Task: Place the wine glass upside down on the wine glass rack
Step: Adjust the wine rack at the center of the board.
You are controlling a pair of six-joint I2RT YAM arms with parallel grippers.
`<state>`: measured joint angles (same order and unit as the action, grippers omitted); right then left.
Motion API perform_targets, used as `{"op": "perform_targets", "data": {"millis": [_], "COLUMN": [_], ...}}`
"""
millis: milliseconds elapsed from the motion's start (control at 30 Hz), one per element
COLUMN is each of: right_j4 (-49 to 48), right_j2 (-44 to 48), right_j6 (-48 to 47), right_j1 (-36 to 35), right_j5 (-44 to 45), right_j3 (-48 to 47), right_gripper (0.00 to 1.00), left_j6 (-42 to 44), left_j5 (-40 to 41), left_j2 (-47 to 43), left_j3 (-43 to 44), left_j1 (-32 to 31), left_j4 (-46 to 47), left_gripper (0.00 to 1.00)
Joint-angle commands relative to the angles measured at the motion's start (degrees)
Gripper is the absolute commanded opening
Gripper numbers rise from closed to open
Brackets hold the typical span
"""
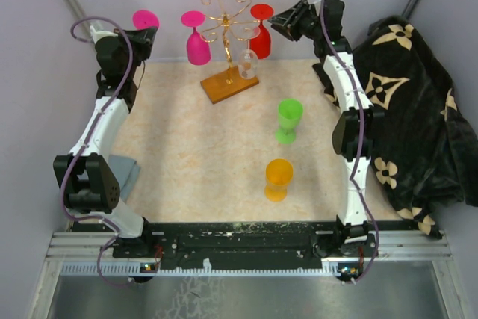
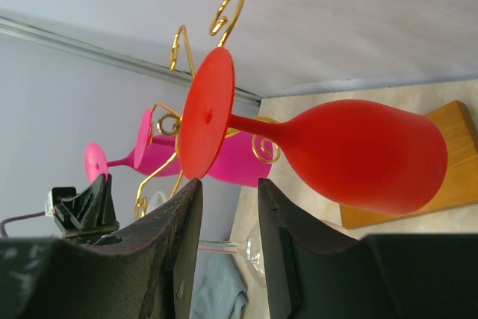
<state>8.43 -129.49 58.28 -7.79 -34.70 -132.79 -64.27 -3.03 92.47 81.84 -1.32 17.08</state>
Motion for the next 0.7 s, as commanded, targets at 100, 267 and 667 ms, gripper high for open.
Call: {"op": "perform_targets", "data": {"millis": [100, 267, 667], "right_j4": [-2.9, -4.4, -6.7], "right_j2": [3.9, 6.2, 6.9], "right_j6": [-0.4, -0.4, 2.4], "right_j1": [0.2, 0.2, 0.3], "right_j5": [-0.4, 0.5, -1.0], "right_j3": [-1.8, 1.7, 0.9], "right_gripper": [0.36, 0.36, 0.37], "left_j6": [0.9, 0.6, 0.1], "left_j5": [0.1, -0.1, -0.2], "left_j2": [-0.4, 0.2, 0.7], "left_j3": [1.0, 1.2, 1.7], "left_j1": [0.7, 0.7, 0.7], "left_j4": [1.2, 1.5, 1.9], "left_gripper": [0.04, 0.04, 0.04]}}
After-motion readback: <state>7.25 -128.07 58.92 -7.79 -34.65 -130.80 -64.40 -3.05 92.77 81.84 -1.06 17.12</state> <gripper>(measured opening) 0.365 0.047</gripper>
